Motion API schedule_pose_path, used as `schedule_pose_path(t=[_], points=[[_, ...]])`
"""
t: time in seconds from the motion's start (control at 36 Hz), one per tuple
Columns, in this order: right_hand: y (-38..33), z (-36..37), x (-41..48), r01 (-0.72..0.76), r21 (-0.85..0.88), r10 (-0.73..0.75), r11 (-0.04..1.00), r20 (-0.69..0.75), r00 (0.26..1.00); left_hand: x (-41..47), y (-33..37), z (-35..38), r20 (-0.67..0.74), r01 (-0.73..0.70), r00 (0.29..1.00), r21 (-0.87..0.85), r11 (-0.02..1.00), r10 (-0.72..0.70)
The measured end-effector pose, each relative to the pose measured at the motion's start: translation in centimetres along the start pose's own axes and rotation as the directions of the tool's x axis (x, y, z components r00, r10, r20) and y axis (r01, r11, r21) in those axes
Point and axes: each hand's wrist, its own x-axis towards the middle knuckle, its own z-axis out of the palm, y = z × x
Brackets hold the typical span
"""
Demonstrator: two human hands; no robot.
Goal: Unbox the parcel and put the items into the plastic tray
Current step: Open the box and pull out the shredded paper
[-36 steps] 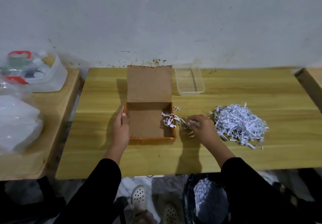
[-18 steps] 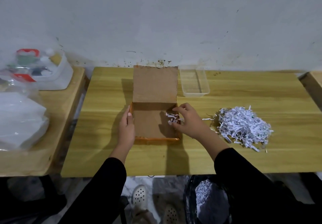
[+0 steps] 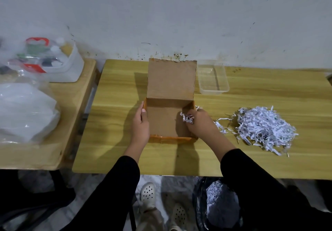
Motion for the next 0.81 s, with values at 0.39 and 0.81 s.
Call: schedule_pose_path(t=[0.39, 0.81], points=[[0.0, -0.3, -0.8, -0.001, -0.107, -0.006, 0.994, -0.07, 0.998, -0.1, 0.3, 0.6, -0.065, -0.003, 0.998, 0.18, 0.984, 0.015], [0.8, 0.1, -2.1, -0.006, -0.021, 0.0, 1.0, -0.255, 0.967, -0.8, 1.0, 0.9, -0.102, -0.062, 0.99, 0.331, 0.942, 0.101]])
